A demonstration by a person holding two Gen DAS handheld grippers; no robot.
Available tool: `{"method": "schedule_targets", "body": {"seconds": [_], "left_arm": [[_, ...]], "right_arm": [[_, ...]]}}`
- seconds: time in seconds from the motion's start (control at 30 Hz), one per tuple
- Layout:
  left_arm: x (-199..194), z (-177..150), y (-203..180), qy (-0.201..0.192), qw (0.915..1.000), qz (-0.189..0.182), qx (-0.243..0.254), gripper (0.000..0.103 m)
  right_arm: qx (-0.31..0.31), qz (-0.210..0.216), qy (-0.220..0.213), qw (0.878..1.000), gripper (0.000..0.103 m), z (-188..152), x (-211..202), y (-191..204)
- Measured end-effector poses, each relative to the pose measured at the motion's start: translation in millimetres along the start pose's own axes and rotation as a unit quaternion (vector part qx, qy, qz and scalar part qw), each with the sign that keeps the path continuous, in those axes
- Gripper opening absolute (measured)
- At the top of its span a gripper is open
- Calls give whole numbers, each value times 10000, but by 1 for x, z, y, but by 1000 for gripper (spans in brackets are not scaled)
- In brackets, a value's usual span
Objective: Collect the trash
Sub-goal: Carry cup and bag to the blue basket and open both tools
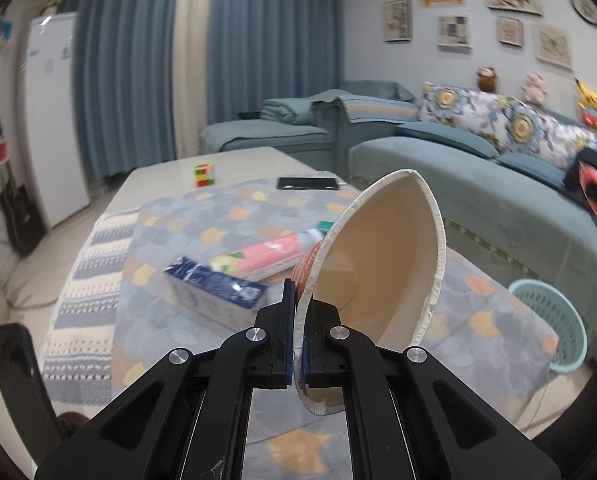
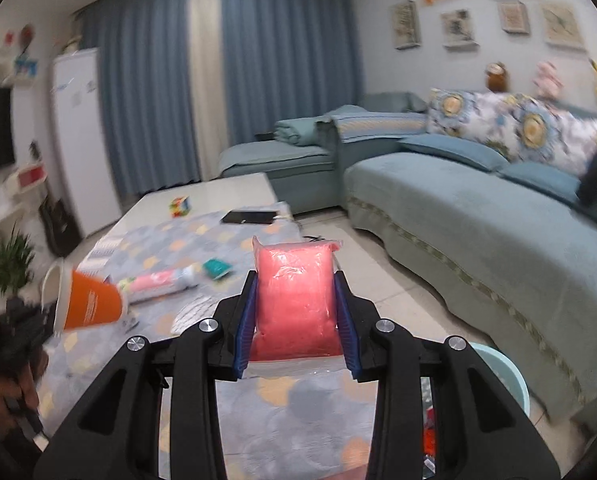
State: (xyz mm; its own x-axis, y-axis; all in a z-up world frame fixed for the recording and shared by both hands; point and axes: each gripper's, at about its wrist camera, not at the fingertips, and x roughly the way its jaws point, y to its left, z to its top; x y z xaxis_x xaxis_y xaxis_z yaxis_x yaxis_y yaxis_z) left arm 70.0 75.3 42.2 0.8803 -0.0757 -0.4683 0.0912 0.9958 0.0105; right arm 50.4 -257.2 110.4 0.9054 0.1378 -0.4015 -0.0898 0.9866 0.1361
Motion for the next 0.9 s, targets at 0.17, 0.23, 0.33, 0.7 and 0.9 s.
{"method": "schedule_targets", "body": {"seconds": [0.17,0.23,0.33,0.7,0.9], "left_arm": [[-6,5,-28,-49,9966,-816,49,1],[-10,10,-45,-131,9937,-1111,73,1],[-16,19,-74,-227,9863,-1631,72,1],[33,37,-239,195,9623,-2674,467,1],[70,39,-299,591,9569,-2770,638,18]], "right_arm": [[450,-368,-24,9983,33,-3,-5,-59],[674,-560,23,9962,33,-8,-7,-86],[1269,-657,151,9896,33,-20,-10,-134],[2389,-1031,355,9649,33,-51,-22,-215],[2742,-1261,483,9521,43,-51,-14,-240]]}}
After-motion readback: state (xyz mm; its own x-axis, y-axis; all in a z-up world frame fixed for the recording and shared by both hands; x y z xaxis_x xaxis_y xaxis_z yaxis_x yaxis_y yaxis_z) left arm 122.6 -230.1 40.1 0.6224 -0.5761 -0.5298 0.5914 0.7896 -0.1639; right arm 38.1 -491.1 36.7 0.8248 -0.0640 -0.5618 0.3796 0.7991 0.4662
